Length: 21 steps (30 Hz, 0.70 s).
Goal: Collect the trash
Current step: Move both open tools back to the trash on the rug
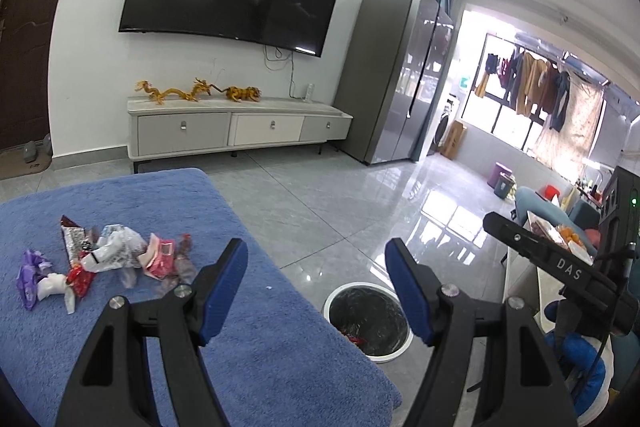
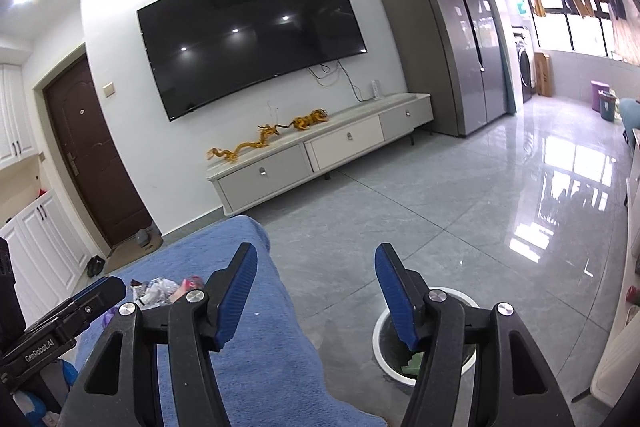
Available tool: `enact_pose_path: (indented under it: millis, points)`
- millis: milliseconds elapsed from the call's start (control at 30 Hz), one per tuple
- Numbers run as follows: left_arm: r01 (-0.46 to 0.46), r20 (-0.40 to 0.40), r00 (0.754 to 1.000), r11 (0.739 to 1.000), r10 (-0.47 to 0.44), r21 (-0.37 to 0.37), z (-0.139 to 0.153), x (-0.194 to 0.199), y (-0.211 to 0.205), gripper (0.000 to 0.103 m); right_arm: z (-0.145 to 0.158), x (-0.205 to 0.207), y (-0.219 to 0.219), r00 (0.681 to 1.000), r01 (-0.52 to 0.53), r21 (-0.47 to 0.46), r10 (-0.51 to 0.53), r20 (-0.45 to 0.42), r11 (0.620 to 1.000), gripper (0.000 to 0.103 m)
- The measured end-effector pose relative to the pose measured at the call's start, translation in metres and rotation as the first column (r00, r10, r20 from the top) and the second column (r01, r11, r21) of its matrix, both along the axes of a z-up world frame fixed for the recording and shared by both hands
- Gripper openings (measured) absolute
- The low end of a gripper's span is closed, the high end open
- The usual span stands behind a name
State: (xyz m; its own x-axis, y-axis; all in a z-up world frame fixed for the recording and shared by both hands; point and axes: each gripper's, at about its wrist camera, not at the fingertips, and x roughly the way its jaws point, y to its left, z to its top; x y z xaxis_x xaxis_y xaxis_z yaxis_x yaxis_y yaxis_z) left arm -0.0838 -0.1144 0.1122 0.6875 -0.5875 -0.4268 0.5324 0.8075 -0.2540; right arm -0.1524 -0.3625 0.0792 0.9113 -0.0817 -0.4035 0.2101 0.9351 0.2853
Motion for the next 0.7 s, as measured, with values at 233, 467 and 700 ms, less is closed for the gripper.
enact_pose_path:
  millis: [233,467,700]
  points:
    - [-0.038,-0.007,0.999,0.999,0.038,-0.021,-0.01,0.001,0.034,0.07,0.005,0.006,0.025,0.999,-0.048,-0.035,0.048,-0.004,0.998,0.06]
    - [-0.139,-0.077,0.988,0.99,0.137,-0.023,-0.045,0.03,0.089,0.07,-0.004,0.03,0.051,0.993,-0.112,-0.046,0.109,-0.047,0.993,0.06]
    - [-0.271,-0.148,0.95,0.962,0.274,0.043,-0.101,0.067,0.152,0.07,-0.031,0.076,0.078,0.973,-0.192,-0.037,0.185,-0.141,0.981,0.061]
